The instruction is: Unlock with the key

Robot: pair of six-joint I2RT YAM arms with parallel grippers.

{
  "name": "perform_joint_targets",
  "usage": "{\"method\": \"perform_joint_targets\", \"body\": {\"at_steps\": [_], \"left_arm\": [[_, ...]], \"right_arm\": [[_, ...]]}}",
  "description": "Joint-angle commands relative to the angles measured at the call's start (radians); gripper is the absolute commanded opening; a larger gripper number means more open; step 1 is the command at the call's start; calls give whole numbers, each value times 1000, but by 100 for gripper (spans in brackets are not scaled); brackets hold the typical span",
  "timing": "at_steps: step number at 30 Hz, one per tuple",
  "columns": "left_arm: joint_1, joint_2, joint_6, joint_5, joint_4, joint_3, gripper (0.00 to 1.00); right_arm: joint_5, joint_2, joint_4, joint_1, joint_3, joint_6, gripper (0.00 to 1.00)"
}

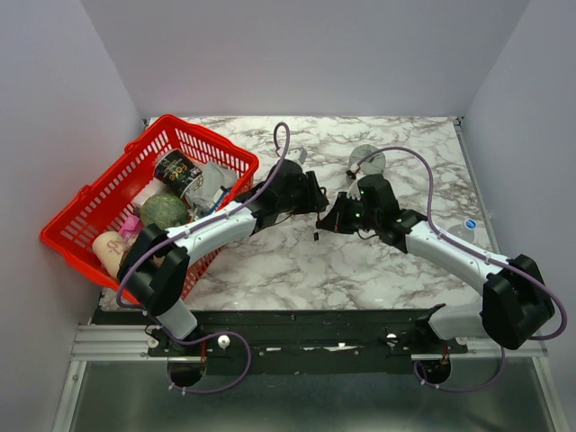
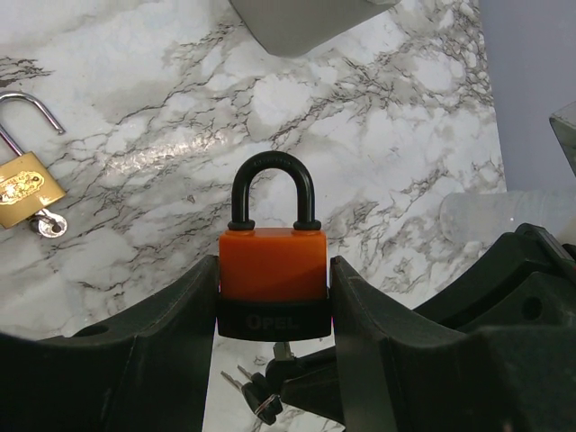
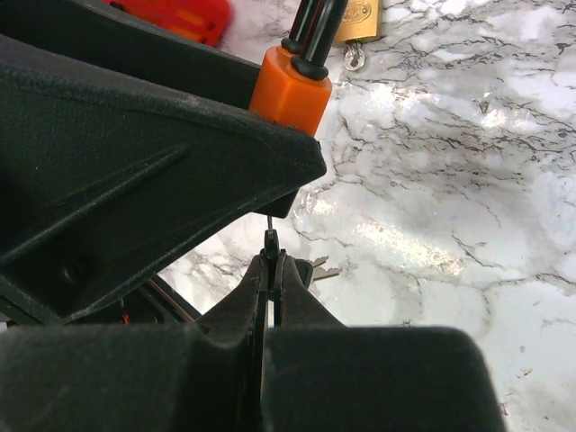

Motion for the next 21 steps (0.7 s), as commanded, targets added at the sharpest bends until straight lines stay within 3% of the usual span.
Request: {"method": "perform_joint_targets", "body": {"at_steps": [1, 21], "left_arm": [[-29, -42, 27, -45, 15, 3, 0], [-81, -14, 35, -59, 15, 0, 0]], "right_arm": [[80, -14, 48, -24, 39, 34, 1], [117, -88, 189, -85, -21, 24, 1]]}}
